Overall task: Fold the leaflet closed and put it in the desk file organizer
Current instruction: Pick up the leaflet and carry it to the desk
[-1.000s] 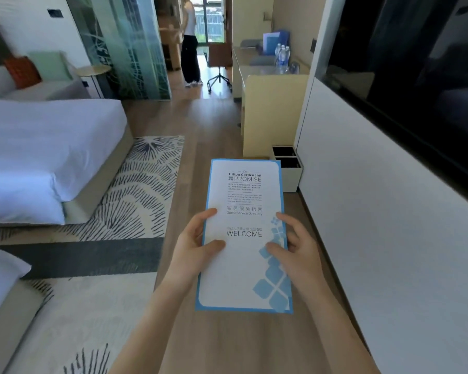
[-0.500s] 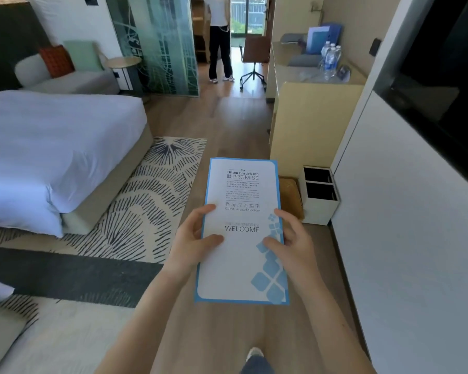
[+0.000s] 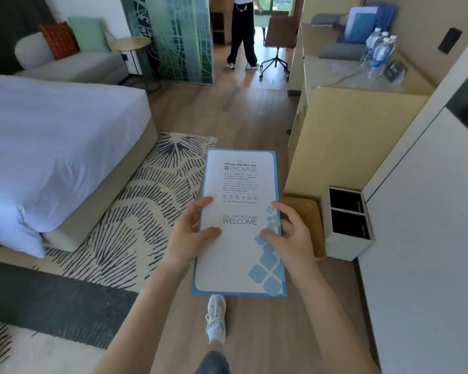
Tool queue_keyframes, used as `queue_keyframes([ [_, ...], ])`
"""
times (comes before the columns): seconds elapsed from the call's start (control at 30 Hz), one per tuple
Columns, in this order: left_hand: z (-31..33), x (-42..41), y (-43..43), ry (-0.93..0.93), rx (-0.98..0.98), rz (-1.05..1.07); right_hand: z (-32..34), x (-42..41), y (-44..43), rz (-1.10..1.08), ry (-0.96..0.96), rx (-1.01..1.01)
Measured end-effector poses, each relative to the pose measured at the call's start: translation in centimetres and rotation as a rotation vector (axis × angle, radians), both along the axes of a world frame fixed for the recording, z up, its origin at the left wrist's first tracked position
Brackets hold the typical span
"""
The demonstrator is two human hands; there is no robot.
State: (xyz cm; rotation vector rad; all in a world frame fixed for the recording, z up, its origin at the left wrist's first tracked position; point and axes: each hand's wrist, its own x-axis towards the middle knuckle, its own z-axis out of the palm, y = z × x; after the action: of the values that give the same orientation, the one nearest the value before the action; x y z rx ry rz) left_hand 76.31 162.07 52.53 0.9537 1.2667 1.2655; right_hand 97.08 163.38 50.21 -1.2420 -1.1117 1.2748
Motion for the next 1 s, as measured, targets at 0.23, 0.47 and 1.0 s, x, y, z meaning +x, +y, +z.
queue_keyframes([
  [0.23, 0.8, -4.2, 20.3, -0.025, 0.054, -0.053, 2.0, -3.3, 20.1, -0.005, -0.077, 0.087],
  [0.47, 2.6, -4.8, 38.6, 0.020, 0.090, -0.114, 3.1, -3.9, 36.6, -0.062, -0.055, 0.112],
  [1.0, 2.7, 0.9, 82.5, 0.013, 0.083, -0.116, 2.8, 1.7, 80.9, -0.086, -0.091, 0.107],
])
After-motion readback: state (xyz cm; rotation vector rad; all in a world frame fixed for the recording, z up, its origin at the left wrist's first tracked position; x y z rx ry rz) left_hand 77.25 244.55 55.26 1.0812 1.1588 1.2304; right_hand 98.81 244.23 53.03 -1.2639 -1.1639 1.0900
